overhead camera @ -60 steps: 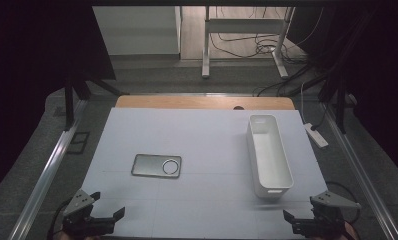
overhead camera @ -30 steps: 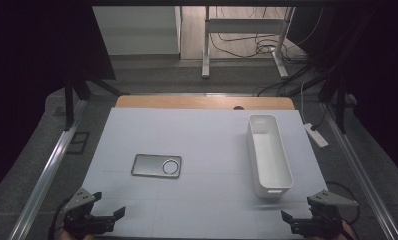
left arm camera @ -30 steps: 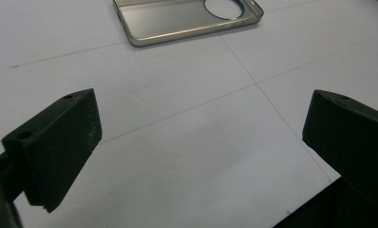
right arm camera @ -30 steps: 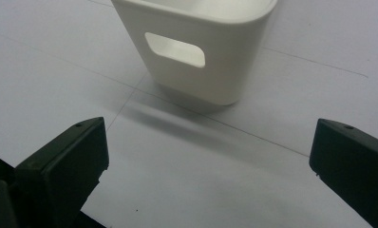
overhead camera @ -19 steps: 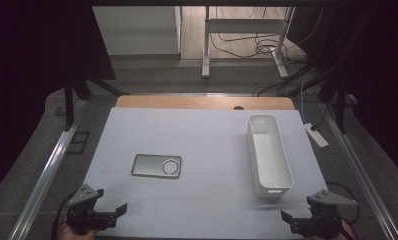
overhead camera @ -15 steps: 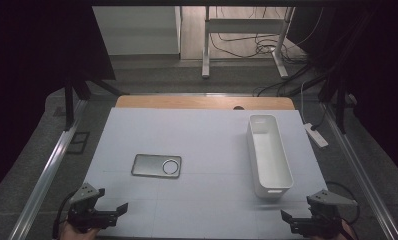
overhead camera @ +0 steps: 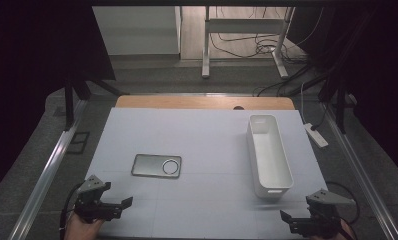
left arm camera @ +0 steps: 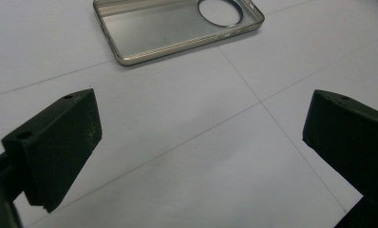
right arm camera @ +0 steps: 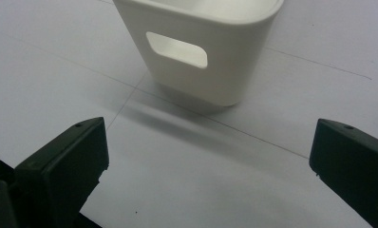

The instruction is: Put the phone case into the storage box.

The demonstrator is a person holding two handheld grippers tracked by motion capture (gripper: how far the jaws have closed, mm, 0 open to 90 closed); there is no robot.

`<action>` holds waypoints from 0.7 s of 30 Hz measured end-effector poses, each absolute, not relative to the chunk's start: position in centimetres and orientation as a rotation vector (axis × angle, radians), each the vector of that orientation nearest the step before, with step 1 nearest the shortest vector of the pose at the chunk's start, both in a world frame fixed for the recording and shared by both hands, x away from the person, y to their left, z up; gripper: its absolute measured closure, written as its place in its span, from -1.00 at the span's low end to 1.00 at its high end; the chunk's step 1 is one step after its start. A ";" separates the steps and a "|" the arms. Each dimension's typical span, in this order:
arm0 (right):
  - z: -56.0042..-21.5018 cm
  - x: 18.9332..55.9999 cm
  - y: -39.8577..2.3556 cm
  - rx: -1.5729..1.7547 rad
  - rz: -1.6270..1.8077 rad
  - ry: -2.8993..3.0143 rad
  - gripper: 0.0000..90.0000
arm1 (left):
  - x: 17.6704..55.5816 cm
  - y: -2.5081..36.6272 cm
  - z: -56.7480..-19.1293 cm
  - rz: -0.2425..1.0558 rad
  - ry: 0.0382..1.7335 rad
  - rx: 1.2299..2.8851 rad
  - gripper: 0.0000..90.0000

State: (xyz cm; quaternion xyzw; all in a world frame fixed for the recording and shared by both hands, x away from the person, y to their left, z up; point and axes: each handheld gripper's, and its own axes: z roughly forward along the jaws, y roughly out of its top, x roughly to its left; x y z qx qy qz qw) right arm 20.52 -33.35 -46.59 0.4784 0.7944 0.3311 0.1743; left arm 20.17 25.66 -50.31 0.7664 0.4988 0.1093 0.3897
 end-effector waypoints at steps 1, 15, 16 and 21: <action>-46.6 20.5 -33.3 1.355 0.939 2.253 -1.00 | 20.4 25.6 -50.3 0.279 1.263 1.955 -1.00; -46.6 20.6 -33.3 1.352 0.928 2.261 -1.00 | 22.5 25.1 -50.4 0.254 1.253 1.967 -1.00; -46.6 20.6 -33.3 1.352 0.928 2.262 -1.00 | 22.8 25.1 -50.3 0.249 1.255 1.967 -1.00; -46.7 20.6 -33.2 1.348 0.922 2.268 -1.00 | 23.8 24.9 -50.4 0.240 1.257 1.980 -1.00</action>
